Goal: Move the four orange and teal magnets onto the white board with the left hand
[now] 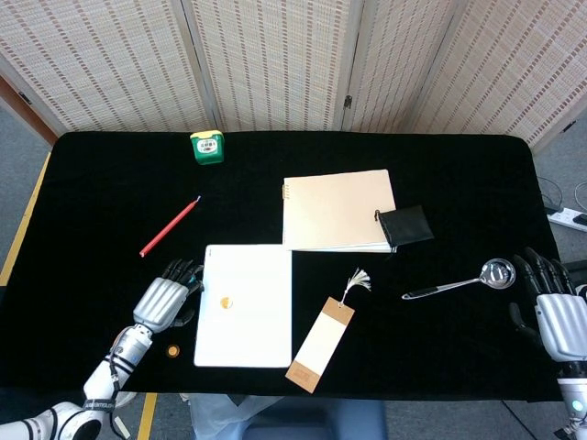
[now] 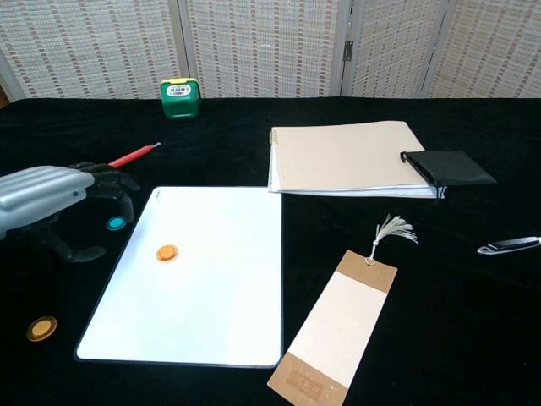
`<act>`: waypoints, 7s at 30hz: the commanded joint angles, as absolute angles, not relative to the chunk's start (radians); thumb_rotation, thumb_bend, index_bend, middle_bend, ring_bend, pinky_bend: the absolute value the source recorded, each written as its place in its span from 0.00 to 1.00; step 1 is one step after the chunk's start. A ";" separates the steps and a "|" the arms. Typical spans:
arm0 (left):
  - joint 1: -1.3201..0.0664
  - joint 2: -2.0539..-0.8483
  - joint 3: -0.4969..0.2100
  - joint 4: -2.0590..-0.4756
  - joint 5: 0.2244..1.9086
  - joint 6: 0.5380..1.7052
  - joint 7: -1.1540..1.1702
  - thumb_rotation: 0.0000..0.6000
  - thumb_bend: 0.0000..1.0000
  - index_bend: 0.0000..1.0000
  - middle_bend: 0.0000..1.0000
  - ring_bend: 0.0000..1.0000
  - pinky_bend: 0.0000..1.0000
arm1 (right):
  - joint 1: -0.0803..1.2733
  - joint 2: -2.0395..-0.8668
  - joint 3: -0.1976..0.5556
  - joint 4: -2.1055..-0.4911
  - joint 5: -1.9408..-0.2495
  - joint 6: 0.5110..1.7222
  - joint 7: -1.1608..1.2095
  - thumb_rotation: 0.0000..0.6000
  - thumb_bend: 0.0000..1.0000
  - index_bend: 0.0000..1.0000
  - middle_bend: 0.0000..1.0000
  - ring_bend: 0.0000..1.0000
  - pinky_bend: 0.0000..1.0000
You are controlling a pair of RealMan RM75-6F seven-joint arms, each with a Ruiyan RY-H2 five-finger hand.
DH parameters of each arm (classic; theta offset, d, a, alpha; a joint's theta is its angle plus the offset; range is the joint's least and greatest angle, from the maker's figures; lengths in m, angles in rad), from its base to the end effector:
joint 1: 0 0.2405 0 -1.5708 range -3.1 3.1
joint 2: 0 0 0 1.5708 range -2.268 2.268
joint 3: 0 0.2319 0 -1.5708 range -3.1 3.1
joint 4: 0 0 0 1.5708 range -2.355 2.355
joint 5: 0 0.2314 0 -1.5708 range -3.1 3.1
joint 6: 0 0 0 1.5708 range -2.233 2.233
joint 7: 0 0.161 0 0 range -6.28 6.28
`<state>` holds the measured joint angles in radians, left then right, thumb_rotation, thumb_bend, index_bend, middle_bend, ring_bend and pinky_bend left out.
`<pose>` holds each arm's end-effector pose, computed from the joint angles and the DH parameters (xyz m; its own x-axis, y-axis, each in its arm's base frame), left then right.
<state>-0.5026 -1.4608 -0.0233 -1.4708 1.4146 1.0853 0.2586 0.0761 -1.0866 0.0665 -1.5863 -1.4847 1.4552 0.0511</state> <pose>-0.2055 0.2815 -0.0259 0.5380 0.2359 0.8092 0.8124 -0.4009 -0.4233 -0.3109 -0.1998 0.1415 0.3985 -0.0140 0.9171 -0.9169 0.0175 0.3987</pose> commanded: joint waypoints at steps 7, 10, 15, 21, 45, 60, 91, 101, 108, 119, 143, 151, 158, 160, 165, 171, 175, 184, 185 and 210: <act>-0.427 -1.376 0.090 -1.516 1.539 1.165 0.204 1.00 0.37 0.44 0.15 0.04 0.00 | 0.088 -1.089 0.068 -1.592 -1.495 1.447 0.046 1.00 0.53 0.00 0.02 0.03 0.02; -0.409 -1.373 0.112 -1.511 1.561 1.180 0.197 1.00 0.37 0.44 0.15 0.04 0.00 | 0.090 -1.088 0.067 -1.596 -1.496 1.446 0.042 1.00 0.53 0.00 0.02 0.03 0.02; -0.383 -1.374 0.141 -1.502 1.580 1.190 0.193 1.00 0.37 0.44 0.15 0.04 0.00 | 0.092 -1.089 0.065 -1.601 -1.499 1.442 0.036 1.00 0.53 0.00 0.02 0.03 0.02; -0.361 -1.392 0.158 -1.485 1.592 1.191 0.183 1.00 0.37 0.44 0.15 0.04 0.00 | 0.095 -1.089 0.062 -1.605 -1.504 1.441 0.031 1.00 0.53 0.00 0.02 0.02 0.02; -0.346 -1.423 0.148 -1.446 1.577 1.142 0.174 1.00 0.37 0.44 0.15 0.04 0.00 | 0.088 -1.083 0.058 -1.615 -1.505 1.453 0.024 1.00 0.53 0.00 0.02 0.02 0.01; -0.343 -1.436 0.134 -1.412 1.579 1.143 0.130 1.00 0.40 0.55 0.16 0.04 0.00 | 0.081 -1.081 0.056 -1.618 -1.508 1.464 0.026 1.00 0.53 0.00 0.02 0.02 0.01; -0.680 -1.571 -0.129 -1.451 1.381 0.846 0.238 1.00 0.41 0.52 0.17 0.03 0.00 | 0.073 -1.080 0.063 -1.583 -1.491 1.468 0.067 1.00 0.53 0.00 0.02 0.01 0.00; -0.745 -1.624 -0.150 -1.424 1.262 0.785 0.324 1.00 0.41 0.50 0.17 0.01 0.00 | 0.068 -1.075 0.064 -1.589 -1.483 1.469 0.063 1.00 0.53 0.00 0.02 0.01 0.00; -0.760 -1.637 -0.140 -1.420 1.214 0.787 0.358 1.00 0.41 0.45 0.17 0.00 0.00 | 0.064 -1.074 0.065 -1.590 -1.479 1.471 0.066 1.00 0.53 0.00 0.02 0.01 0.00; -0.754 -1.588 -0.144 -1.479 1.185 0.831 0.330 1.00 0.37 0.40 0.15 0.00 0.00 | 0.064 -1.076 0.070 -1.588 -1.480 1.476 0.072 1.00 0.53 0.00 0.02 0.00 0.00; -0.669 -1.566 -0.103 -1.208 1.173 0.863 0.168 1.00 0.38 0.45 0.15 0.00 0.00 | 0.061 -1.077 0.066 -1.606 -1.492 1.482 0.051 1.00 0.53 0.00 0.02 0.00 0.00; -0.669 -1.588 -0.102 -1.172 1.174 0.852 0.159 1.00 0.38 0.46 0.15 0.00 0.00 | 0.058 -1.076 0.066 -1.610 -1.490 1.486 0.047 1.00 0.53 0.00 0.02 0.00 0.00; -0.669 -1.599 -0.105 -1.148 1.175 0.845 0.151 1.00 0.38 0.46 0.15 0.00 0.00 | 0.060 -1.074 0.067 -1.616 -1.490 1.484 0.041 1.00 0.53 0.00 0.02 0.00 0.00; -0.669 -1.600 -0.104 -1.144 1.176 0.839 0.147 1.00 0.38 0.47 0.15 0.00 0.00 | 0.059 -1.075 0.067 -1.617 -1.489 1.484 0.040 1.00 0.53 0.00 0.02 0.00 0.00; -0.670 -1.603 -0.105 -1.137 1.178 0.834 0.142 1.00 0.38 0.52 0.15 0.00 0.00 | 0.058 -1.074 0.068 -1.619 -1.489 1.487 0.039 1.00 0.53 0.00 0.02 0.00 0.00; -0.666 -1.585 -0.112 -1.174 1.200 0.864 0.135 1.00 0.38 0.54 0.15 0.00 0.00 | 0.056 -1.074 0.068 -1.616 -1.492 1.492 0.042 1.00 0.53 0.00 0.02 0.00 0.00; -0.667 -1.556 -0.114 -1.239 1.224 0.879 0.128 1.00 0.38 0.53 0.15 0.00 0.00 | 0.055 -1.075 0.068 -1.612 -1.492 1.493 0.048 1.00 0.53 0.00 0.02 0.00 0.00; -0.697 -1.561 -0.126 -1.288 1.220 0.858 0.159 1.00 0.38 0.53 0.15 0.00 0.00 | 0.049 -1.077 0.067 -1.598 -1.489 1.497 0.065 1.00 0.53 0.00 0.02 0.00 0.00; -0.702 -1.566 -0.129 -1.286 1.215 0.852 0.163 1.00 0.38 0.53 0.15 0.00 0.00 | 0.048 -1.077 0.067 -1.596 -1.488 1.497 0.066 1.00 0.53 0.00 0.02 0.00 0.00; -0.718 -1.551 -0.144 -1.323 1.177 0.877 0.187 1.00 0.38 0.37 0.15 0.00 0.00 | 0.045 -1.077 0.073 -1.582 -1.480 1.493 0.084 1.00 0.53 0.00 0.02 0.00 0.00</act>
